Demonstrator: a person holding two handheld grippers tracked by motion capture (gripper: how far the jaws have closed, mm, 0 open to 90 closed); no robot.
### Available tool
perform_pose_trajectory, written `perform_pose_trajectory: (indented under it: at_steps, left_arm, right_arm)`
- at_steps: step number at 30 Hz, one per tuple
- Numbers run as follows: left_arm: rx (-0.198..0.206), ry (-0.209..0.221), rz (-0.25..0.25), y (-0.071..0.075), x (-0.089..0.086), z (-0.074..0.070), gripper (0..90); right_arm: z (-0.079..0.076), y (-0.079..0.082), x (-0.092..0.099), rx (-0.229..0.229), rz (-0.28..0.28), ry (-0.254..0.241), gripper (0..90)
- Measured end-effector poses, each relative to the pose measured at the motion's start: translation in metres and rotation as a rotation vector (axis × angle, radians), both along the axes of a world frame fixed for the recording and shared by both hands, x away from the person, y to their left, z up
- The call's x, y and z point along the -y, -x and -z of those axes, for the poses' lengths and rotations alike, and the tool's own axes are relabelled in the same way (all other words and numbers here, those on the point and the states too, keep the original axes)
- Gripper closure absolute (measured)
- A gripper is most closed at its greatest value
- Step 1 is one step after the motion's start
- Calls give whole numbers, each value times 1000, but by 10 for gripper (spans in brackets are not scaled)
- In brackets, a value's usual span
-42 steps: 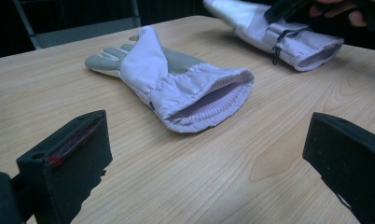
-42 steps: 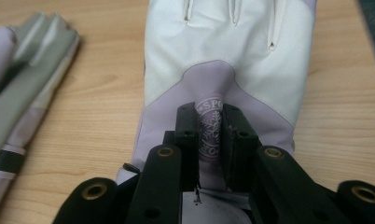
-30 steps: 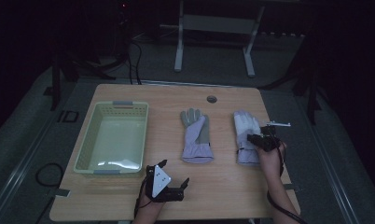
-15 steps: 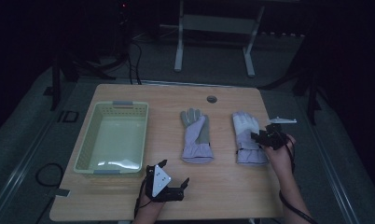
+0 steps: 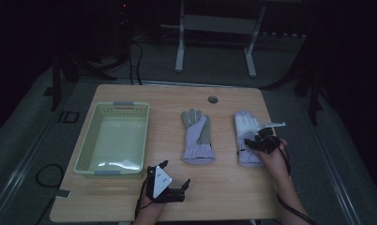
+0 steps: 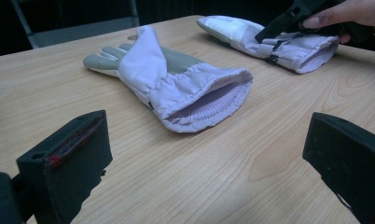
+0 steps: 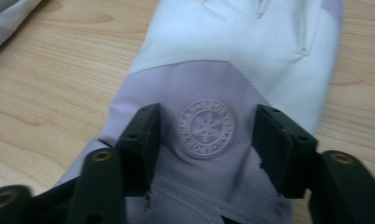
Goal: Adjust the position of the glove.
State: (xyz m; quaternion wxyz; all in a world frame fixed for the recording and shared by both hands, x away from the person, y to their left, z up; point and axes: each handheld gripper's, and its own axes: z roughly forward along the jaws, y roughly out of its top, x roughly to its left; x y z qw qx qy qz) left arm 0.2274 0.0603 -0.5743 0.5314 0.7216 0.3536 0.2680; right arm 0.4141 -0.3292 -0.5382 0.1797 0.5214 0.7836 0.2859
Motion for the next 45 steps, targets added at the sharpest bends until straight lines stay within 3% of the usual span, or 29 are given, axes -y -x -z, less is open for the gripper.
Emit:
perform_pose_trajectory:
  at_steps: [3,6,9,10,18,25,30,35,45]
  left_arm:
    - [0,0,-1,0,0,0,10]
    - [-2,1,-2,0,0,0,10]
    - [-2,1,-3,0,0,0,10]
    - [-2,1,-2,0,0,0,10]
    - [-3,3,-3,0,0,0,10]
    - [-4,5,-3,0,0,0,11]
    - [-2,5,-3,0,0,0,11]
    - [-5,5,-2,0,0,0,10]
    - [-8,5,0,-1,-1,0,10]
  right_arm:
    - [2,1,2,9,-7,-20,417]
    - [2,0,6,-4,12,-64,550]
    - [0,1,4,-16,22,-74,630]
    - [0,1,2,-19,25,-63,645]
    - [-9,4,3,-39,80,-123,766]
    - [-32,6,-3,-7,86,-107,785]
    - [-58,7,-14,42,75,-100,788]
    - [-77,5,-27,28,64,-109,789]
    - [-101,6,-65,44,58,-131,788]
